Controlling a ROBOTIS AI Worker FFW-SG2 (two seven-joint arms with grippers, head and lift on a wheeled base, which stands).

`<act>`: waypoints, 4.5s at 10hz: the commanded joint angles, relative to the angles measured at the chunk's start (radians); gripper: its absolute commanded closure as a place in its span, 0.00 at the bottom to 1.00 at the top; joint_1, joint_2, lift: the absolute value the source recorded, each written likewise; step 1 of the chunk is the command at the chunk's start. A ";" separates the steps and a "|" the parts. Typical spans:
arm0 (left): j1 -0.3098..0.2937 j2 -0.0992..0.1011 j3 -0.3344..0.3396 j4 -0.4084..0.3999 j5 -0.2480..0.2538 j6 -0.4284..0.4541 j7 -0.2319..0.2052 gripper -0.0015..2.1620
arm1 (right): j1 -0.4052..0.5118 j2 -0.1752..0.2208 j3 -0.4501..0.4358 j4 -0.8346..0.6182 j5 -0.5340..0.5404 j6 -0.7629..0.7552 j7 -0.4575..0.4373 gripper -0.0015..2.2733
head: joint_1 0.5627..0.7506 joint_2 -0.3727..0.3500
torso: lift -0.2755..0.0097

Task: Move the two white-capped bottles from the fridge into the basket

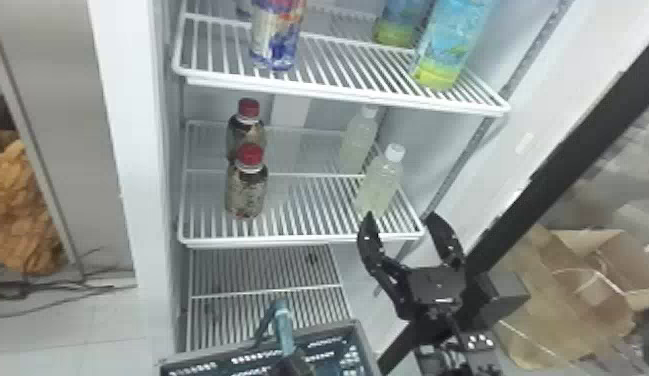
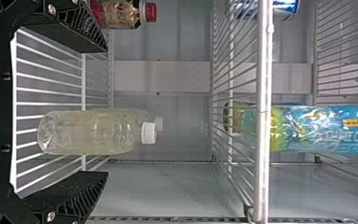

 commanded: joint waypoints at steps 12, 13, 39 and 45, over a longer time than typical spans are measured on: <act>-0.012 -0.006 -0.003 0.000 0.002 0.007 0.004 0.52 | -0.290 -0.023 -0.014 0.312 0.032 0.002 0.028 0.05 | 0.70 0.03 | 0.05; -0.012 -0.006 -0.003 0.000 0.002 0.007 0.004 0.52 | -0.312 -0.023 -0.018 0.327 0.034 0.002 0.028 0.05 | 0.70 0.03 | 0.05; -0.012 -0.006 0.001 0.000 0.008 -0.005 0.000 0.52 | 0.213 -0.023 -0.044 -0.451 -0.345 0.486 0.059 0.33 | 0.70 0.03 | 0.05; -0.010 -0.004 0.001 0.000 0.006 -0.002 0.000 0.52 | 0.356 -0.023 -0.079 -0.652 -0.451 0.942 0.067 0.33 | 0.70 0.03 | 0.05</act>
